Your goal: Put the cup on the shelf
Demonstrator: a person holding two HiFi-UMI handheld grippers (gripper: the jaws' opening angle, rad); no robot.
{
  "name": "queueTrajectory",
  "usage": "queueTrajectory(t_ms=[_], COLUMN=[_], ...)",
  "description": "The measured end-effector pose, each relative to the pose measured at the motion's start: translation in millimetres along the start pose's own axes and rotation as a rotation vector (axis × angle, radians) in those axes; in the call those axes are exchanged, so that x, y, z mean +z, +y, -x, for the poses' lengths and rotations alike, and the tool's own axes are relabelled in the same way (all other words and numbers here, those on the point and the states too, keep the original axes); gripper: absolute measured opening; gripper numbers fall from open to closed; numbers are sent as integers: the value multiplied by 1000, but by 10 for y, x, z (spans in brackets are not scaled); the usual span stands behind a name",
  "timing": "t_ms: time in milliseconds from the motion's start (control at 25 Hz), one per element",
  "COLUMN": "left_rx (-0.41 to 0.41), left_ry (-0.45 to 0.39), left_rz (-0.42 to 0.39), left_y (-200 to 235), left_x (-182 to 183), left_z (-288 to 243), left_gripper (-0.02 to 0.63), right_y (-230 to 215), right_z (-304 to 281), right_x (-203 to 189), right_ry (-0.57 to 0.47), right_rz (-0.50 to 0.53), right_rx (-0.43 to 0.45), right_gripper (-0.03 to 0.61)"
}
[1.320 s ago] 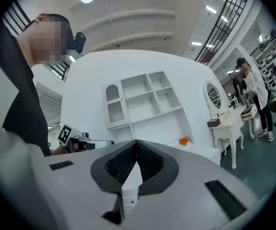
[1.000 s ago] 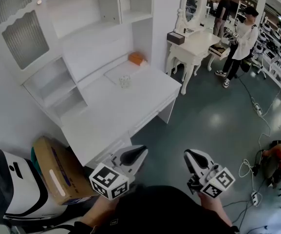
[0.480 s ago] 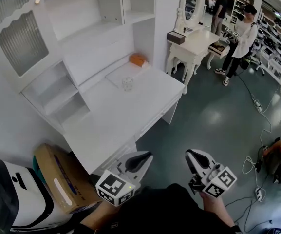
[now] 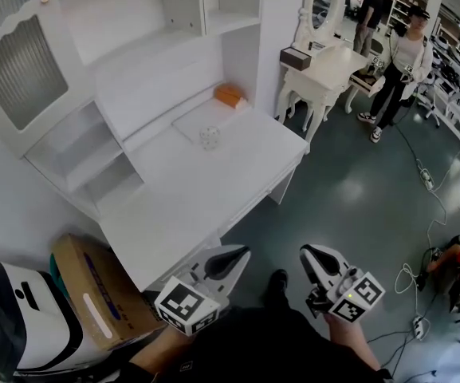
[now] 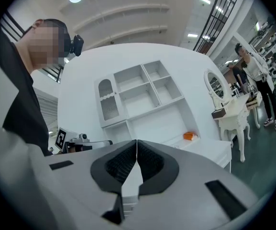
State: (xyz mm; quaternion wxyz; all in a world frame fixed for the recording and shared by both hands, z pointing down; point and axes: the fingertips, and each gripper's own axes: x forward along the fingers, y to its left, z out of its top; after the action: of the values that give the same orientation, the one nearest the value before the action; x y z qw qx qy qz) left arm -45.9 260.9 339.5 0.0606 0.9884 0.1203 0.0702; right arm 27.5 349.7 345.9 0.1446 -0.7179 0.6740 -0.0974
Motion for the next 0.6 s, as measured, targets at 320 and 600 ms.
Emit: queueTrajectory(t_ms=[320, 600], left_rx=[112, 201], left_ry=[-42, -39], left_rz=[59, 57], left_y=[409, 635], left_x=[139, 251], left_z=[-691, -1364], left_gripper=[12, 12], right_y=[-849, -1588], right_z=[-197, -298], right_x=[228, 453], right_ry=[31, 44], right_rz=[-13, -34], right_rx=[83, 151], right_gripper=[17, 17])
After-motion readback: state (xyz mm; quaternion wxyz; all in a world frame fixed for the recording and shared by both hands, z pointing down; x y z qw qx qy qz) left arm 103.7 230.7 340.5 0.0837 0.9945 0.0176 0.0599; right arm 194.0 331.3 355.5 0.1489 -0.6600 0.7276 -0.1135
